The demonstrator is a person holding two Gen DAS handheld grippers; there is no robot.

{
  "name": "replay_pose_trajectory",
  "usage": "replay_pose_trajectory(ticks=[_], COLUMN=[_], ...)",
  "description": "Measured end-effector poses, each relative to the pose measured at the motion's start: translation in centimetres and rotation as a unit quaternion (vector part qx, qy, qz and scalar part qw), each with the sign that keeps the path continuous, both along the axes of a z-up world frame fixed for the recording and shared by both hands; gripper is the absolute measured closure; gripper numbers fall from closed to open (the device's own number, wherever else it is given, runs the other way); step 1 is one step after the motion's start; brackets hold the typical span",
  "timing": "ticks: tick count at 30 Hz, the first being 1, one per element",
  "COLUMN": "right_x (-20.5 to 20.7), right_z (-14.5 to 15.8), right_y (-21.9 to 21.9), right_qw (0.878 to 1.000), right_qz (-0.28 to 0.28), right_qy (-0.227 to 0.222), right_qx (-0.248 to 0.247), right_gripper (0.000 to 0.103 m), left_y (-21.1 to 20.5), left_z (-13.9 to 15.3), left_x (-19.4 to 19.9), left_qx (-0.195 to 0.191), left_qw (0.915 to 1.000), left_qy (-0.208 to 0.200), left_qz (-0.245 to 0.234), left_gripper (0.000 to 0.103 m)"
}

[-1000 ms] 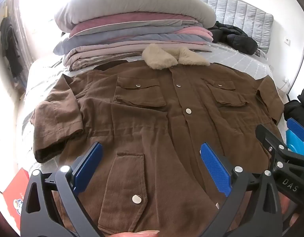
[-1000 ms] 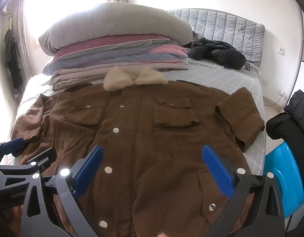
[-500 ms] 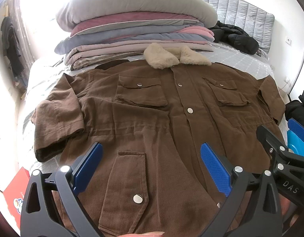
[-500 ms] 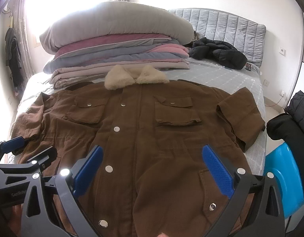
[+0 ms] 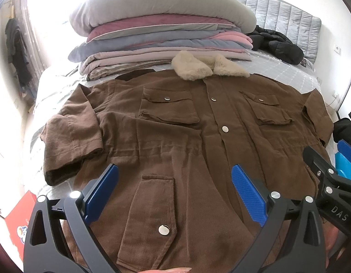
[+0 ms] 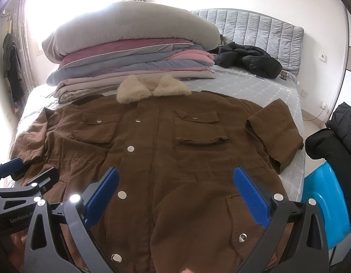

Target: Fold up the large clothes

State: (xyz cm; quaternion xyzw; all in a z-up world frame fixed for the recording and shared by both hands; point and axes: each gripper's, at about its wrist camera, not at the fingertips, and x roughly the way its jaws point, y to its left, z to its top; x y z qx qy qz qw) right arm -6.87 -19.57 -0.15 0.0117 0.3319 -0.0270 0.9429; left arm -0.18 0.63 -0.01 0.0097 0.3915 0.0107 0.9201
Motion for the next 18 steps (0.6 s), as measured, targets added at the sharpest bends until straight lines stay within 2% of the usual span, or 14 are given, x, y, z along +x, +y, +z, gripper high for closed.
replay_pose_trajectory(ticks=[18], right_x=[0.08], right_z=[-0.32], right_y=[-0.14], right_qw=[1.000], right_qz=[0.000], right_qy=[0.004], right_qx=[-0.002], right_gripper=[0.006], left_y=[0.15], left_z=[-0.56], left_x=[-0.14], left_qx=[0.000], left_qw=[1.0000], left_qy=[0.008], left_qz=[0.002], left_gripper=[0.007])
